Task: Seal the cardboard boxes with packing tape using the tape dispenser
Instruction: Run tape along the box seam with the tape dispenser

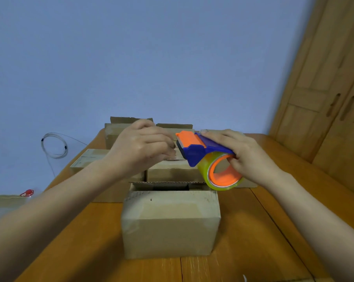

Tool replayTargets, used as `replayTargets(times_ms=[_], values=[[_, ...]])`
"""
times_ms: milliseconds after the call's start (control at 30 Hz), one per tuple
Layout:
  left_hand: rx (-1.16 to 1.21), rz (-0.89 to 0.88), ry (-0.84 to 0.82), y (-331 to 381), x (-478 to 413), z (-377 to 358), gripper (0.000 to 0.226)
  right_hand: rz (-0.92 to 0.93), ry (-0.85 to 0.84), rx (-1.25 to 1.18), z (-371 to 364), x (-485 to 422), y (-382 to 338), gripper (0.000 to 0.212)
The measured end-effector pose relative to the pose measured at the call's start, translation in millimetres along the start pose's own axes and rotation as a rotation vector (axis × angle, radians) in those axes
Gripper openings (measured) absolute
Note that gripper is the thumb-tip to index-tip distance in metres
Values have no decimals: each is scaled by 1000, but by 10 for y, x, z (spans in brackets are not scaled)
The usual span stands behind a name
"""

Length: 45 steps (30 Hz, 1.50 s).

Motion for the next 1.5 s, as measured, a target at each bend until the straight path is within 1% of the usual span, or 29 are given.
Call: replayTargets(times_ms=[67, 133, 200, 233, 300, 333, 433, 533, 667, 700, 767, 833, 1100, 1233, 1300, 1367, 1433, 1500], values=[[-7, 31, 0, -54, 47, 64, 20, 5, -16, 23, 6, 40, 97, 77], [-6, 111, 10, -213, 217, 226, 22, -29, 1, 57, 96, 174, 306, 79], [-34, 185, 3, -369, 468, 404, 29, -59, 9, 151, 195, 374, 498, 72], [-52, 196, -9, -387, 588, 441, 31, -66, 4, 184, 218, 462, 564, 72], [-67, 187, -32, -337, 738, 393, 30, -66, -5, 216, 207, 532, 598, 84], [-60, 190, -37, -312, 771, 352, 29, -60, -5, 233, 196, 528, 580, 87], [-13, 220, -23, -332, 838, 326, 29, -27, 2, 263, 173, 531, 566, 89], [27, 208, -8, -303, 909, 333, 21, -43, 4, 238, 182, 592, 638, 93], [-7, 209, -28, -229, 937, 271, 25, -30, -1, 259, 144, 665, 658, 92], [-5, 215, -31, -222, 931, 265, 20, -39, 3, 257, 145, 688, 676, 92], [6, 202, -37, -191, 929, 249, 5, -60, -3, 251, 135, 728, 700, 94], [13, 194, -51, -170, 927, 217, 8, -63, -11, 238, 100, 759, 703, 95], [-4, 209, -91, -162, 1039, 146, 5, -55, -32, 177, 56, 802, 721, 94], [14, 269, -88, -163, 1103, 169, 7, -40, -37, 204, 23, 826, 720, 89], [34, 282, -89, -167, 1085, 165, 5, -58, -22, 213, 19, 850, 744, 91], [53, 327, -60, -189, 1069, 195, 5, -75, -9, 211, 11, 863, 771, 95], [74, 395, 12, -200, 1034, 255, 6, -115, 47, 161, 42, 860, 808, 98], [80, 491, 93, -185, 983, 312, 14, -172, 115, 83, 91, 862, 859, 100]])
Point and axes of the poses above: each hand's wrist, its own x-axis away from the middle knuckle, its own z-axis out of the back of the hand, y = z × x, the point moved 7 cm from there along -x, towards the middle knuckle
